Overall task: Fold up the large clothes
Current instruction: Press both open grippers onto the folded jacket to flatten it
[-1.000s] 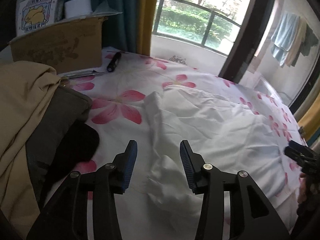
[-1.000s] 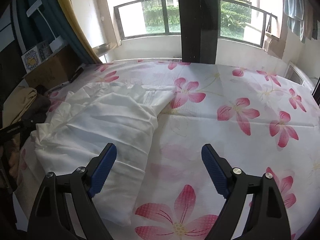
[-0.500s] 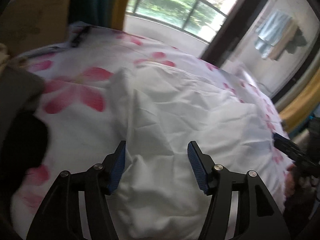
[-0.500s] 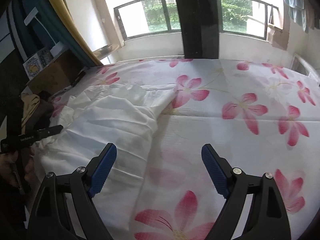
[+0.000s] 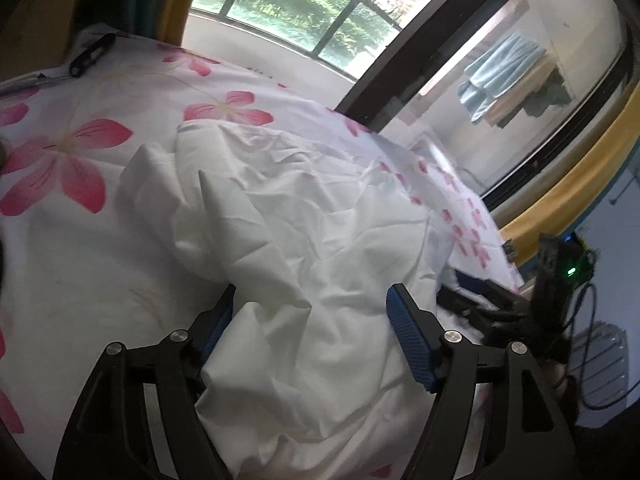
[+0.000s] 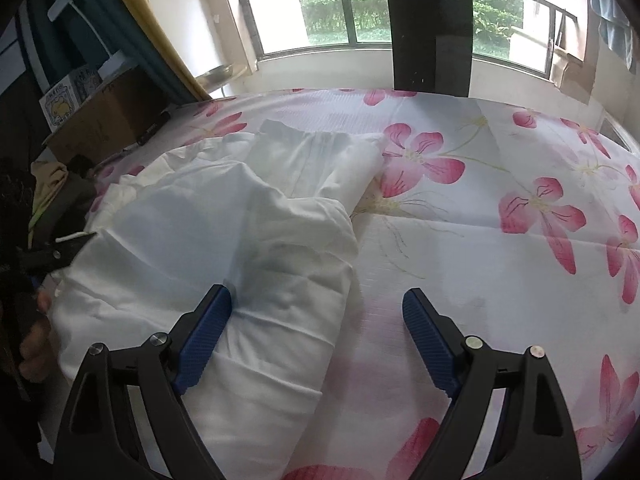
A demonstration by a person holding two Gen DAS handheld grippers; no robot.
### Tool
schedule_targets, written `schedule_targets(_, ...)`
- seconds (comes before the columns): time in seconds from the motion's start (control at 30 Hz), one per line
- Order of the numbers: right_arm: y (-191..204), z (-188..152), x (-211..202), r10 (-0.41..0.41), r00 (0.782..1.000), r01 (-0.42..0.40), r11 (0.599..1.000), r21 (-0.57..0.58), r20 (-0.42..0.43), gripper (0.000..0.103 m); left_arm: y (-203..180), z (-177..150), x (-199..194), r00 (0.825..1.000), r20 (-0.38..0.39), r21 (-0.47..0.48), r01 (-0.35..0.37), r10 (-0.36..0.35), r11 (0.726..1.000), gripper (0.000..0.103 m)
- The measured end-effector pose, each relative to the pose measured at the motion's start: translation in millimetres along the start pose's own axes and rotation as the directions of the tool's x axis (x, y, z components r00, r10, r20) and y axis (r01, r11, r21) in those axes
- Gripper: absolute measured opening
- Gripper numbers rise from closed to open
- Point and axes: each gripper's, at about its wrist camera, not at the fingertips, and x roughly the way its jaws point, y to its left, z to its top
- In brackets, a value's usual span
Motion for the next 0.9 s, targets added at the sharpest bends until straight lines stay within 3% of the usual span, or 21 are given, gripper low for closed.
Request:
schedule_targets(0.17,1.4,-1.0,2.2,-0.001,1.0,0.001,1.0,-0.007,0.003,0.087,0.4,2.4,-1.0,0.996,0.015,-0.042,0.09,-0.09,0.995,0.079)
schedule_targets(0.33,1.2,-1.5,2.6,-0.002,1.0,0.003,1.0,-0.008,0.006,0.087,-10.4,3.1,2.9,0.995,0.011,-0.034,0.095,-0.095,0.995,0.082)
schedule_targets(0.43,1.3,-1.2,3.0,-0.001,1.0,0.001,1.0,-0.007,0.003,0.087,-31.1,-1.7,17.6,0.998,-0.048,0.062,0.041,-0.038,0.997,0.083)
schedule_targets(0.57,-2.2,0.5,-0.5,0.013,1.0,-0.013,1.0,0.015,0.003,0.087,-49.4,-4.8,29.1,0.988,-0.069,0.21,-0.12,0.138,0.97,0.083)
schedule_targets(0.73,-7.5,2.2,-7.4,0.056,0.998,-0.055,0.997,0.044,-0.002,0.087,-42.0,3.0,27.6,0.981,-0.088,0.196,-0.155,0.175,0.968,0.083)
schedule_targets(0.9,-5.8,4.1,-10.1,0.078,0.997,-0.078,0.997,0.029,0.004,0.087,-38.4,0.7,27.6,0.975,-0.06,0.205,-0.199,0.215,0.958,0.083)
